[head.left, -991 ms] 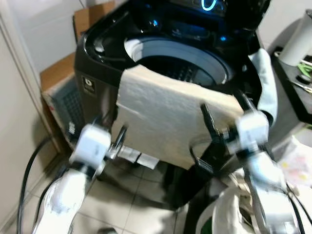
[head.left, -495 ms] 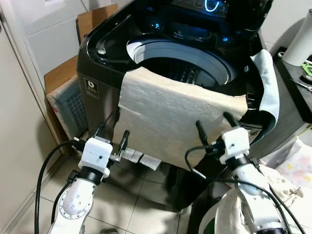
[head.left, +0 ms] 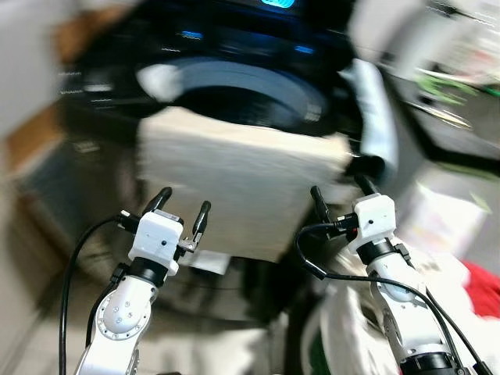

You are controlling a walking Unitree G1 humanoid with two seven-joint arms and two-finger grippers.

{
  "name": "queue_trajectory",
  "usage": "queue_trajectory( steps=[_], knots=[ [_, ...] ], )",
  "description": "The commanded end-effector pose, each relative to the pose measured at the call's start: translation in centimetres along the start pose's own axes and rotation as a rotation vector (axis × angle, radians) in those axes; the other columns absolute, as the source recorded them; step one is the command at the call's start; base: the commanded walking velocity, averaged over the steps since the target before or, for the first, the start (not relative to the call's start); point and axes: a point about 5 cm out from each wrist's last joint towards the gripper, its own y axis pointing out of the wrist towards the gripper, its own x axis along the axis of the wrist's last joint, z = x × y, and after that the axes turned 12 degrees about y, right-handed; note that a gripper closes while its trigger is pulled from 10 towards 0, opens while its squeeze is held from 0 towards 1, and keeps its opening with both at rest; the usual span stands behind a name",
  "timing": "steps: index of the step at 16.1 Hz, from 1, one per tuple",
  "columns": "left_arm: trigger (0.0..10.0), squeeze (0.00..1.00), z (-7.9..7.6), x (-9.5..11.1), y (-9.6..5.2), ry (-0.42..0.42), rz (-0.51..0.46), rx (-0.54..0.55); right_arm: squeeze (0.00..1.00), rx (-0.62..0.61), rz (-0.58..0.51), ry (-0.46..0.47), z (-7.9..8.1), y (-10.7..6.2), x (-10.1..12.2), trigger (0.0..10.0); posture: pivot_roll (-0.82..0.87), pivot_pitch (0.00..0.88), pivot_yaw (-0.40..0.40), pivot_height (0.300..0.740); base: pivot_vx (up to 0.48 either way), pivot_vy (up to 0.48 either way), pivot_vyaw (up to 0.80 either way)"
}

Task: Clothes washing

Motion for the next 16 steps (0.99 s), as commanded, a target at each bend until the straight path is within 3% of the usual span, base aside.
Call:
queue_trajectory(
  steps=[1,7,10,16],
  knots=[
    [10.0,0.00,-0.4,0.0,0.3,-0.006,0.004,-0.024,0.00,-0.013,0.001,-0.004,-0.8,0.5,0.3,10.0,0.19,0.000,-0.132,0.740,0.000,0.000,-0.76],
    [10.0,0.00,-1.0,-0.1,0.3,-0.044,-0.001,-0.078,0.00,0.003,0.021,-0.003,-1.2,0.9,0.2,10.0,0.19,0.000,-0.143,0.740,0.000,0.000,-0.71],
    [10.0,0.00,-1.0,-0.2,0.4,-0.052,-0.002,-0.085,0.00,0.091,0.006,0.087,0.2,1.2,1.0,10.0,0.19,0.000,-0.144,0.740,0.000,0.000,-0.65],
    [10.0,0.00,-0.9,-0.5,0.6,-0.052,-0.001,-0.074,0.00,0.073,0.006,0.070,-0.2,1.6,1.3,10.0,0.18,0.000,-0.144,0.740,0.000,0.000,-0.64]
  ],
)
